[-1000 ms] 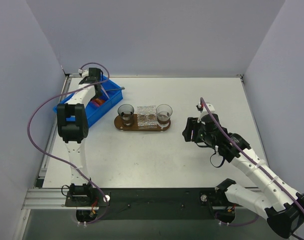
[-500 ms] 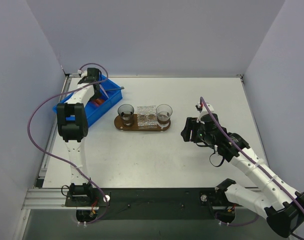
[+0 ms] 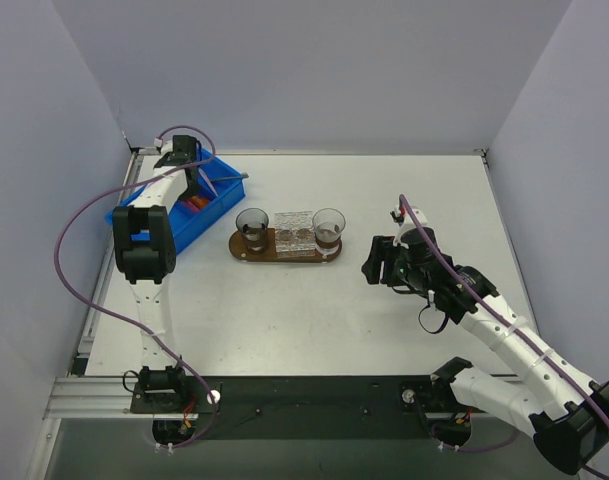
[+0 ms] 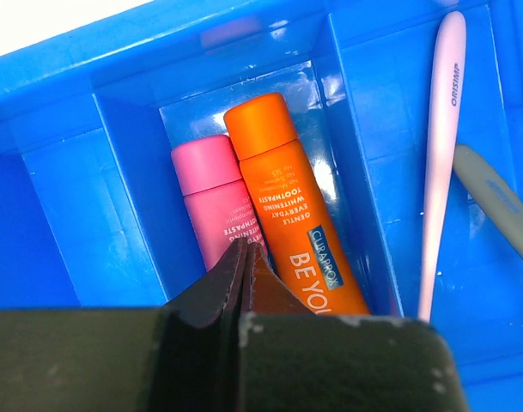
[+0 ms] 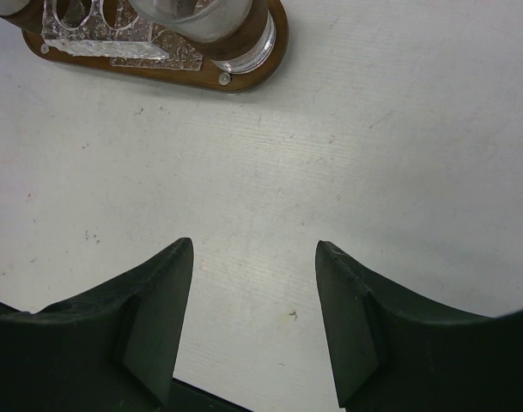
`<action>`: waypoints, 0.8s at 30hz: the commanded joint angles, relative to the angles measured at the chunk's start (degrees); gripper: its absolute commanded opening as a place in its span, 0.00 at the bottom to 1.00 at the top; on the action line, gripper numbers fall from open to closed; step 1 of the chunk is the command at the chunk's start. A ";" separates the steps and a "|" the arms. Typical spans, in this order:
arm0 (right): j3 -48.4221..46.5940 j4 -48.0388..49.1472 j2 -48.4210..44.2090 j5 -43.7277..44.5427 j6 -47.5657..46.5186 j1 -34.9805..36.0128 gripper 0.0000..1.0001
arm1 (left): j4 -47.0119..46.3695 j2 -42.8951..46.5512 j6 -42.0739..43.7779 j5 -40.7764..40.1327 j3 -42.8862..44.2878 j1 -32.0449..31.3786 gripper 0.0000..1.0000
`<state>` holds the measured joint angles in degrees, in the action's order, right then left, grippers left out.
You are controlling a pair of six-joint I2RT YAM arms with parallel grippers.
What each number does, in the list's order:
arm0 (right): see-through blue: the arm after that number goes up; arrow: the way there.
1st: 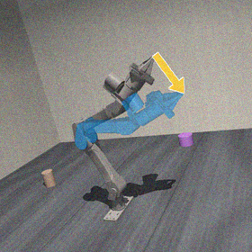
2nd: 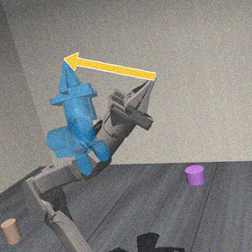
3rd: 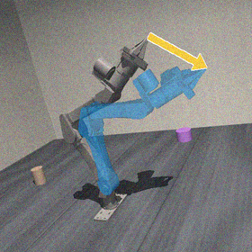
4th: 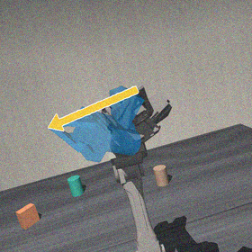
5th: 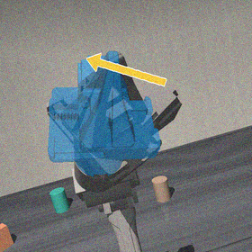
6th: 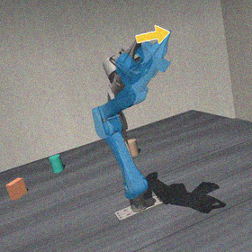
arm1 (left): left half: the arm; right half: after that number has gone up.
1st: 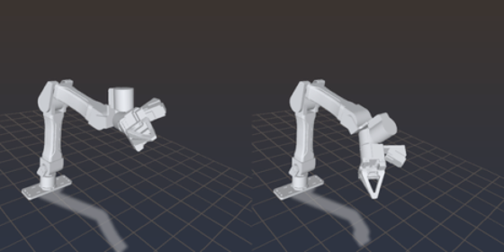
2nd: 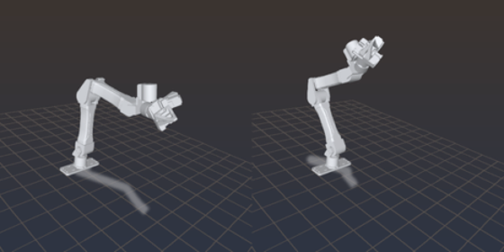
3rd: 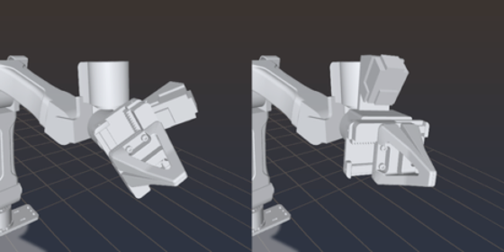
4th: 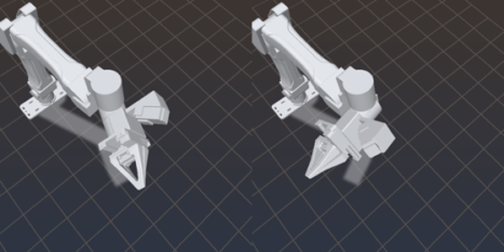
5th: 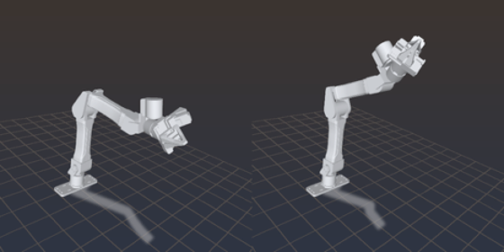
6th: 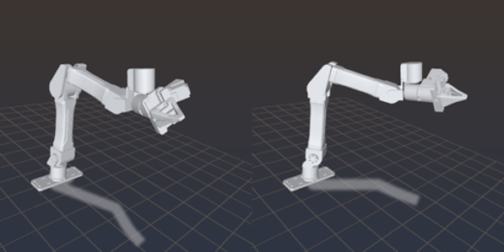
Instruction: Prepare toiletry sets of a toothbrush and toothpaste on the tray
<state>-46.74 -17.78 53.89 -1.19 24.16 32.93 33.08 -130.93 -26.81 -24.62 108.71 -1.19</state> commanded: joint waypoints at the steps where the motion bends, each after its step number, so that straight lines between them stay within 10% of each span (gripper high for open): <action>1: 0.42 1.08 0.16 -0.22 0.36 -0.50 0.54 | -0.12 2.70 -0.53 2.21 -0.69 0.31 0.00; 10: -0.01 1.08 0.60 -0.04 0.10 -0.76 0.54 | -3.63 7.89 -1.66 -0.07 -3.14 0.14 0.01; 24: -2.65 0.82 2.45 -0.48 -2.01 -2.51 0.54 | -5.75 3.77 -10.10 0.98 -1.22 0.84 0.33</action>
<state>-46.70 -17.74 56.01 -1.56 23.49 31.40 29.52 -125.60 -33.69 -24.40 104.62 -0.93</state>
